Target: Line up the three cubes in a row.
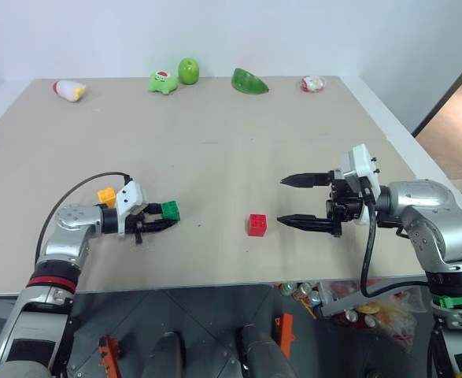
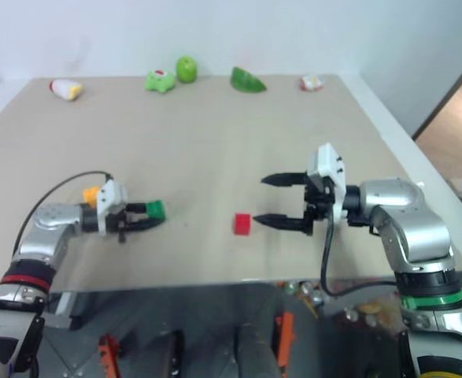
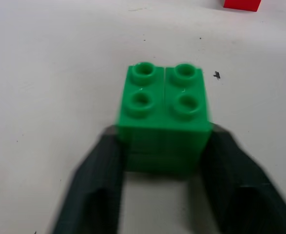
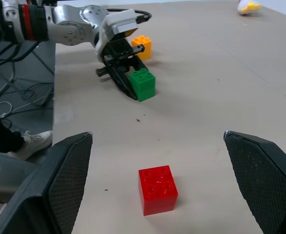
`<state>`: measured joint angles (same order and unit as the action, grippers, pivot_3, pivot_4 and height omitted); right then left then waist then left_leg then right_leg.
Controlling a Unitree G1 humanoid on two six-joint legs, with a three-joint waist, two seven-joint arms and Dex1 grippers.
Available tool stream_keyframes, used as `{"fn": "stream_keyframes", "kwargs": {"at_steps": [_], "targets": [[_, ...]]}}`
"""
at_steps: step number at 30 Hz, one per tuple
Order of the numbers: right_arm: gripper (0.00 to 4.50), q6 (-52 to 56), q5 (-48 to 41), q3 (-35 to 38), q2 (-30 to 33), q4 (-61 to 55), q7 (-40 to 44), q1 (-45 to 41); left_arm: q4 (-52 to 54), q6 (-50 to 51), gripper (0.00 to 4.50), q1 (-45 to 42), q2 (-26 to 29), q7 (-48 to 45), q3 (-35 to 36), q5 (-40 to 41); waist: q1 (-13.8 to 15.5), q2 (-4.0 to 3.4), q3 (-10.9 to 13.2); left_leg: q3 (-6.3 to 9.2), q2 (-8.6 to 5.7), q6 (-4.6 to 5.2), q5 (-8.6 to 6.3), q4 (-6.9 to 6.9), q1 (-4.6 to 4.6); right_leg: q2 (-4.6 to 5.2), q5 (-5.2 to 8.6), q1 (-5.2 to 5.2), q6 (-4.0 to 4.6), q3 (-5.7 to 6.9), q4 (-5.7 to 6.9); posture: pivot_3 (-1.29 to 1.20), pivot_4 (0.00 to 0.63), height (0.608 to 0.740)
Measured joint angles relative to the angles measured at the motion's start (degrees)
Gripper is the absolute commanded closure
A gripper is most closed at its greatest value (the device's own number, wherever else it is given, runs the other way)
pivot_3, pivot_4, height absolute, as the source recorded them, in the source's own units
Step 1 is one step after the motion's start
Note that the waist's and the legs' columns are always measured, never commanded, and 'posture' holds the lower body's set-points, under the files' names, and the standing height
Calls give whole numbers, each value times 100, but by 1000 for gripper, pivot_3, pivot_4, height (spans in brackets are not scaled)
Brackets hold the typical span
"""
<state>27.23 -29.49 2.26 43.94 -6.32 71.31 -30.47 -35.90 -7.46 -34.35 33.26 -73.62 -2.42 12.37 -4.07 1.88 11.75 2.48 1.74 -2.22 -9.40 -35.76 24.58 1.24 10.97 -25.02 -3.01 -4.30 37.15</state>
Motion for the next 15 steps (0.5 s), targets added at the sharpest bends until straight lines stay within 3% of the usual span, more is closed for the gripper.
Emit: {"fn": "stream_keyframes", "kwargs": {"at_steps": [7, 15], "targets": [[0, -37, 48, -15, -49, 116, -59, 1, 463, 124, 3182, 142, 115, -109, -63, -7, 0, 0, 0, 1, 0, 0, 0, 1, 3, 1, -10, -1, -17, 0, 0, 0, 150, 733], [0, 18, 18, 154, 88, 172, -160, 190, 1227, 514, 3182, 190, -453, -311, -589, 11, 34, 0, 0, 0, -2, 0, 0, -11, 6, 1, -2, 2, -4, -2, -1, 0, 150, 733]]}}
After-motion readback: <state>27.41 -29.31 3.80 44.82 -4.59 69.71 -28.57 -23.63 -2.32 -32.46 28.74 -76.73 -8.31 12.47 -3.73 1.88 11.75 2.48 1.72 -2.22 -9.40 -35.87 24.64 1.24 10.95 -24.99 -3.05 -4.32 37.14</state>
